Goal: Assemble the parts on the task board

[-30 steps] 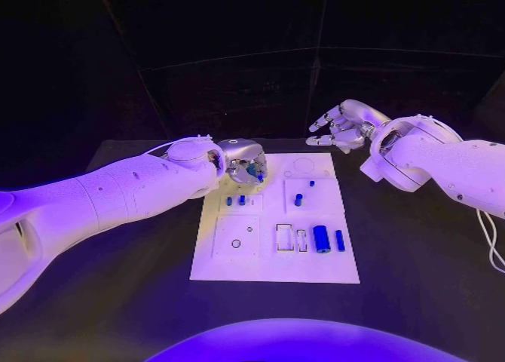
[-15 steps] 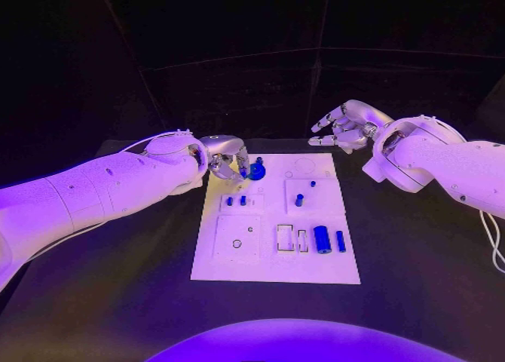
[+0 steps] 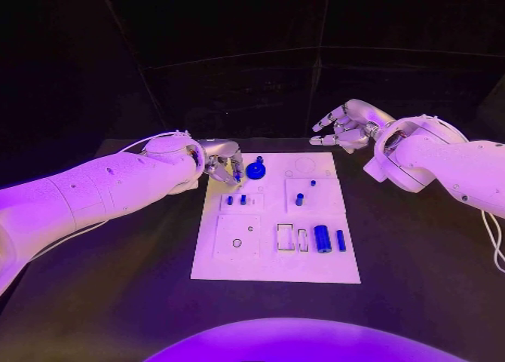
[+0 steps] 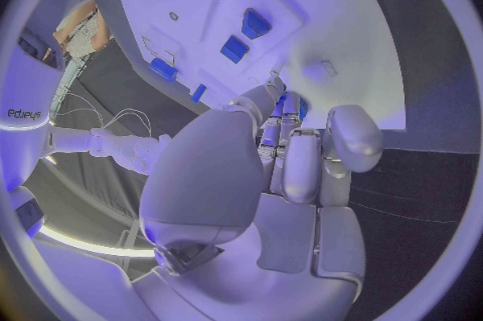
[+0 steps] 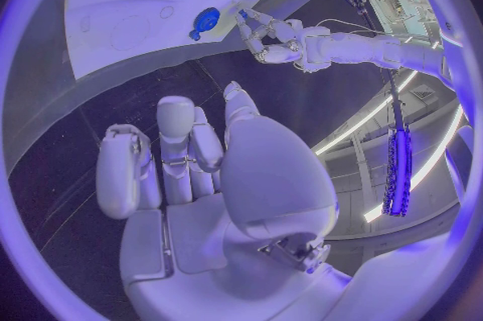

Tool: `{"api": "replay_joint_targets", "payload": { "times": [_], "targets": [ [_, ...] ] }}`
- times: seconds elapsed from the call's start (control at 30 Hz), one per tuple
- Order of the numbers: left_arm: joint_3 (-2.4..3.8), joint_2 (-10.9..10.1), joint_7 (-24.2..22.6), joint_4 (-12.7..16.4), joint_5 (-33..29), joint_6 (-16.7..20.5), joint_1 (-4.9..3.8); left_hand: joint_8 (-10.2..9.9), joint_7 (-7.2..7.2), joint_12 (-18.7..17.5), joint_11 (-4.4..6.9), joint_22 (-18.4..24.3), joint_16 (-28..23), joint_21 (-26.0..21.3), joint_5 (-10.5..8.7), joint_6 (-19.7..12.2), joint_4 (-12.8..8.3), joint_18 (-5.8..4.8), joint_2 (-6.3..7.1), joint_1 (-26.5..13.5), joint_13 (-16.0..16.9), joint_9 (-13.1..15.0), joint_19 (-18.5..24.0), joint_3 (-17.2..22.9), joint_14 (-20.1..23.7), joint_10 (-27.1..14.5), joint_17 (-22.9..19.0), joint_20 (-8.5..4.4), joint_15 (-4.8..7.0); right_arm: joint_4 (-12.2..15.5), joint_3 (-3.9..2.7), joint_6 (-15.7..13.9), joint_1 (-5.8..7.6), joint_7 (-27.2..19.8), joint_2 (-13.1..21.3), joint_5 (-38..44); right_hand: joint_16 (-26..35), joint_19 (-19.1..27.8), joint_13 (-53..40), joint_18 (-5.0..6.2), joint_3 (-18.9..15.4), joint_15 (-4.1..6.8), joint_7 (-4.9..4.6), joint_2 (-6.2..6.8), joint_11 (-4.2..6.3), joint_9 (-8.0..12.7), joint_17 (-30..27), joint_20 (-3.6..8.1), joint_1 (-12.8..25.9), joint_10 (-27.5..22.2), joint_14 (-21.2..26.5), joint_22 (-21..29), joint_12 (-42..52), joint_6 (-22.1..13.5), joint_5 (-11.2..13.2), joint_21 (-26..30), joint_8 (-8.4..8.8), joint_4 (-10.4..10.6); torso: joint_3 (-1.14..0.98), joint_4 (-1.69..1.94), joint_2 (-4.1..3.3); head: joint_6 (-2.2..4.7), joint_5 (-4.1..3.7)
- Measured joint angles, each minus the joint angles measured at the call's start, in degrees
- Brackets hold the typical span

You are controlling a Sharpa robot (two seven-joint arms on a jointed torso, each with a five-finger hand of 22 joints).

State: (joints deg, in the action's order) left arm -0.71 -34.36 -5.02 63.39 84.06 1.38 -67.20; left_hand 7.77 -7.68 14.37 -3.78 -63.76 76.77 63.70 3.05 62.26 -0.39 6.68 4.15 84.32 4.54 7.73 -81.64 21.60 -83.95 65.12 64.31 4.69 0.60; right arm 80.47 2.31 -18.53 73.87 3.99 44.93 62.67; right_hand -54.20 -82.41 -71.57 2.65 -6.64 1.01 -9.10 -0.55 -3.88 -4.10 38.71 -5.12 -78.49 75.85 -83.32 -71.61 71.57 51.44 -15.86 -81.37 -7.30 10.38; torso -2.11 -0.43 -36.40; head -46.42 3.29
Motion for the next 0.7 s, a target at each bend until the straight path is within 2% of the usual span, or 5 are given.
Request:
{"api": "replay_joint_targets", "payload": {
  "times": [0.7],
  "targets": [
    [-0.07, 1.5, 0.3, -1.2, -0.1, -1.0, 0.67, 0.0, 0.22, 0.0, 0.00, -0.1, 0.0, 0.0, 0.00, 0.2, 0.0, 0.00, -0.07, -0.1, 0.0, -0.1, 0.0, 0.0, 0.0, 0.0, -0.1, 0.01, 0.00, 0.1, 0.00, 0.0, 0.00, 0.0, 0.0, 0.0, 0.0, 0.0, 0.0, 0.00, 0.0, 0.00, 0.00, 0.00, 0.00, 0.0, 0.0, 0.00, 0.0, 0.0, 0.0, 0.0, 0.0, 0.0, 0.0, 0.0, 0.00, 0.0, -0.02, -0.07, 0.00, -0.12, -0.11]
  ]
}}
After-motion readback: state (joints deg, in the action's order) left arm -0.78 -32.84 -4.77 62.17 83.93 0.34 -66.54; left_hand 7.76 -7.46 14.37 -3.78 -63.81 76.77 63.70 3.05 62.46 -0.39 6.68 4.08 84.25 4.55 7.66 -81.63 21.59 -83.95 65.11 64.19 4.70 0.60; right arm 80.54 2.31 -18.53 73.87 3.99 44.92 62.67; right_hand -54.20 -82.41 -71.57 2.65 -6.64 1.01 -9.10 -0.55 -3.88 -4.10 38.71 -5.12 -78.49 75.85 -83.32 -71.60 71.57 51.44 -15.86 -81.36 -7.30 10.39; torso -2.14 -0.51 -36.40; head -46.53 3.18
